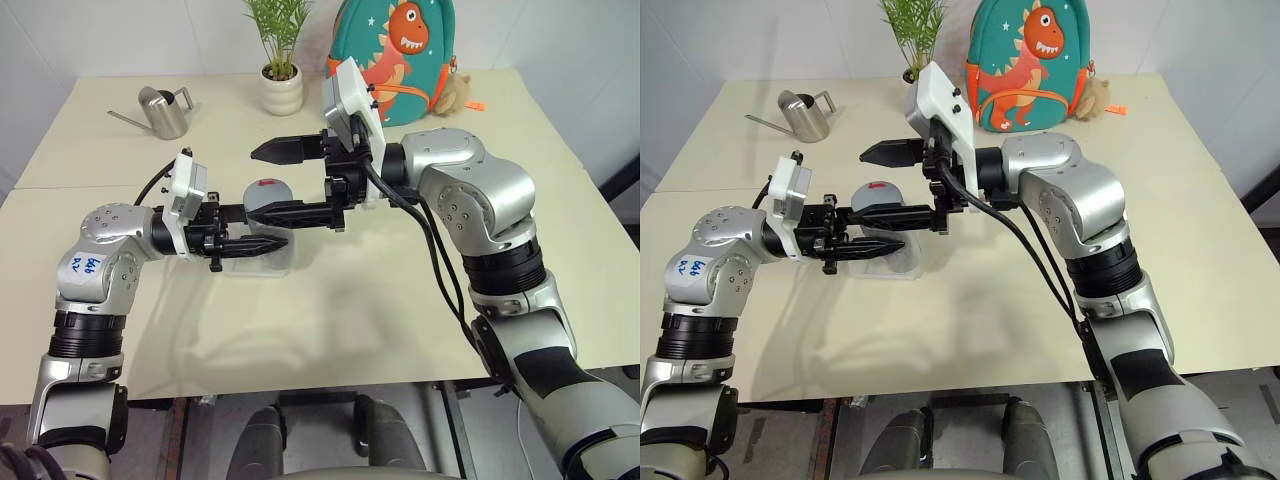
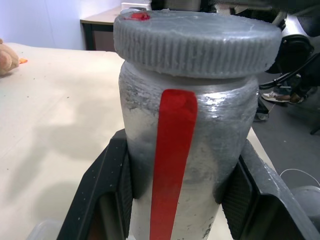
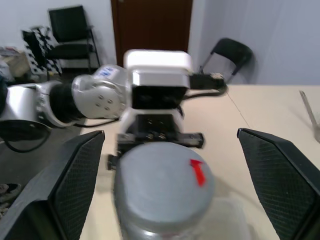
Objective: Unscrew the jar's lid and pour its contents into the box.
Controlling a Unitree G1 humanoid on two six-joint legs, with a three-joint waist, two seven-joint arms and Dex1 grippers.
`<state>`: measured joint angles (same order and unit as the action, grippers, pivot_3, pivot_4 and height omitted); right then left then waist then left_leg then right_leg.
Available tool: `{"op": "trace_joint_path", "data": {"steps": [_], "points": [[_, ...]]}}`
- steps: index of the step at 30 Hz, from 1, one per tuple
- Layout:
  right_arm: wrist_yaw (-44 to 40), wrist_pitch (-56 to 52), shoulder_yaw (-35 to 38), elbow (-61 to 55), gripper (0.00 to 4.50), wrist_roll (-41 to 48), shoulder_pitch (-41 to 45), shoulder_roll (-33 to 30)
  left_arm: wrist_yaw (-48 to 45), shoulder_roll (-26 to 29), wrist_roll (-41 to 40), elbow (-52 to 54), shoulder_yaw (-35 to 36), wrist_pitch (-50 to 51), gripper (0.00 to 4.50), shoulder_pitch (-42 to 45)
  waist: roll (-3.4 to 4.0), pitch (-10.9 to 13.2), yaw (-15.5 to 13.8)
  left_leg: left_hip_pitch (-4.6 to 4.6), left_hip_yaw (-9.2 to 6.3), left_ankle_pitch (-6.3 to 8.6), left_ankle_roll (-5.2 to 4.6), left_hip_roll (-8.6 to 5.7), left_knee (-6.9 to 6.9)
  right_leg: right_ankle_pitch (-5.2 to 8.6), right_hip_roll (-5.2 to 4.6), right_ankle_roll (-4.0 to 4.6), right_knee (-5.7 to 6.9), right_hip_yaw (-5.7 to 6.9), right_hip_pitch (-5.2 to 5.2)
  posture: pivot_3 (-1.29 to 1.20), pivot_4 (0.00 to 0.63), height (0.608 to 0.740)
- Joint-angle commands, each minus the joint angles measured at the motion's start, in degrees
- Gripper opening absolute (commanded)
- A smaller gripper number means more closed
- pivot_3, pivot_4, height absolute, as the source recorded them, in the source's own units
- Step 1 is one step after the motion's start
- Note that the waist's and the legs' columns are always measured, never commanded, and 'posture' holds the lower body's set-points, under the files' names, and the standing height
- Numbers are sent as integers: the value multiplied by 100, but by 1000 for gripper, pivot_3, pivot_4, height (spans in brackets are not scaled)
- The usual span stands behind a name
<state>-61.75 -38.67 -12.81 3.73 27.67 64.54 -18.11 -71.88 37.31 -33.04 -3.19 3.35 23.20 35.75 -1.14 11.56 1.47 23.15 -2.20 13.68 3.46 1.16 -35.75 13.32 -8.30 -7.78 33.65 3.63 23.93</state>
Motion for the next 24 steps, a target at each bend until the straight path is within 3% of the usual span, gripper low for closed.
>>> {"op": "trace_joint_path", "data": {"steps": [1, 24], "points": [[0, 135, -31, -13, 4464, -88, 124, 116, 1, -18, 0, 89, 23, -60, 1883, 70, 0, 0, 6, 0, 0, 0, 0, 0, 0, 0, 0, 0, 0, 0, 0, 0, 150, 740], [-376, 241, 259, 220, 4464, -48, -9, -204, -41, 19, 3, 155, 38, -28, 1883, -11, 0, 0, 5, 1, 0, 0, 0, 0, 1, 0, 0, 0, -1, -1, 2, 0, 150, 740]]}}
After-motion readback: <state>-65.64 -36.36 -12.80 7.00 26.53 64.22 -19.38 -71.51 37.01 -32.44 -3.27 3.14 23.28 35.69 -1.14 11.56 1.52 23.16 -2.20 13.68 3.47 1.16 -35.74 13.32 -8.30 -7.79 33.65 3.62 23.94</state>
